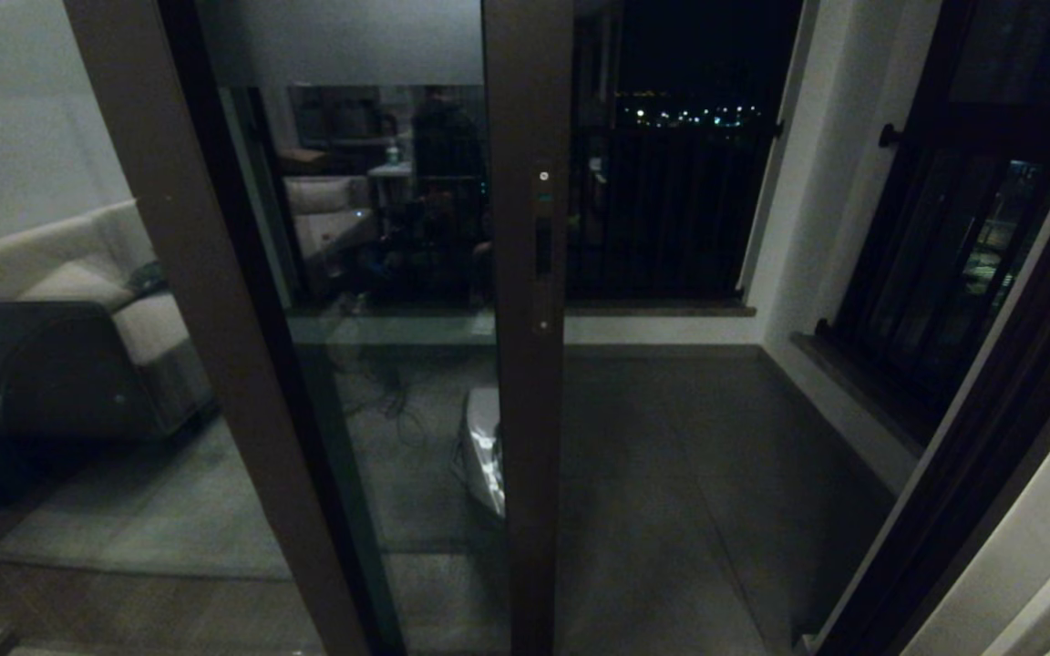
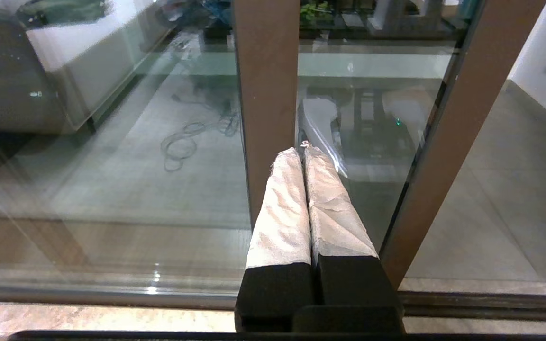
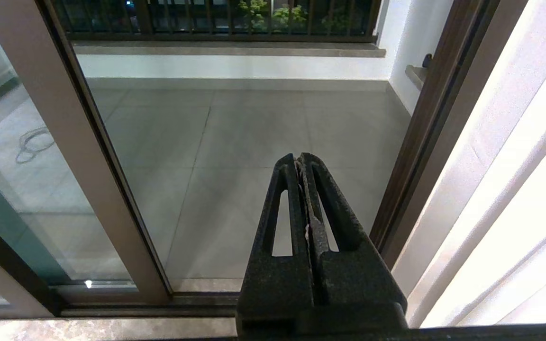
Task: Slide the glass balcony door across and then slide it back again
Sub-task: Open the slid door
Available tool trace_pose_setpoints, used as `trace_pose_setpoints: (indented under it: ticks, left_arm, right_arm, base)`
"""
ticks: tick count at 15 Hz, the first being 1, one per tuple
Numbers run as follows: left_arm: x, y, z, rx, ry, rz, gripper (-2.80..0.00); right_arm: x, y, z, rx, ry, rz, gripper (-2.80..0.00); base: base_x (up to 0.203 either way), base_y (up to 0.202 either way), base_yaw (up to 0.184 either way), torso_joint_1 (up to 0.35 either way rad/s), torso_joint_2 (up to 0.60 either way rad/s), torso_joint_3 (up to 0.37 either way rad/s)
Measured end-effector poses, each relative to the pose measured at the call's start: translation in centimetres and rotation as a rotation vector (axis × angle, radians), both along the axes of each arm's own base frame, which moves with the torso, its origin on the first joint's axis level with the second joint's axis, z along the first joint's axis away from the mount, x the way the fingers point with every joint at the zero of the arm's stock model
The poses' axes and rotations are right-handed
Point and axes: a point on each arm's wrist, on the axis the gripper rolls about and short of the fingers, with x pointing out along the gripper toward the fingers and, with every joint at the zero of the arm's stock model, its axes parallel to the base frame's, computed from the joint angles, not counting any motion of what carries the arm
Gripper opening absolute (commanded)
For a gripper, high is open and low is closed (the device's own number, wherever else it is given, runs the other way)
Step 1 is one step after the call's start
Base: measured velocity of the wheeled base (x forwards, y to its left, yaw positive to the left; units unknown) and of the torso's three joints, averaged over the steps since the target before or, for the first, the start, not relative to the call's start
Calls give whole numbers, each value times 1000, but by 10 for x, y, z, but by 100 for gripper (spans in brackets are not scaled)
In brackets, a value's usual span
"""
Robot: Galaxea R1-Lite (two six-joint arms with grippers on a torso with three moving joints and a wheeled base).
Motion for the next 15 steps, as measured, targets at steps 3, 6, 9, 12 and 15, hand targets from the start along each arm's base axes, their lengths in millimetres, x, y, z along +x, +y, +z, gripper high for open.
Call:
trace_pose_setpoints:
  ticks: [3, 6, 9, 12, 15]
  left_arm:
    - [0, -1, 0, 58, 3, -31, -280]
    - [1, -2, 2, 183, 12, -85, -280]
    - [-4, -2, 55, 79, -87, -92, -280]
    - [1, -4, 130, -73, -155, -193, -280]
    - [28, -10, 167, -162, -64, -472, -280]
  right_arm:
    - [0, 0, 0, 0, 1, 0, -280]
    - [0, 0, 0, 0, 1, 0, -280]
    - [0, 0, 0, 0, 2, 0, -280]
    - [0, 0, 0, 0, 2, 0, -280]
    - [0, 0, 0, 0, 2, 0, -280]
  base:
    - [0, 0, 0, 0, 0, 0]
    - [0, 0, 0, 0, 0, 0]
    - [0, 0, 0, 0, 0, 0]
    - [0, 0, 0, 0, 0, 0]
    - [0, 0, 0, 0, 0, 0]
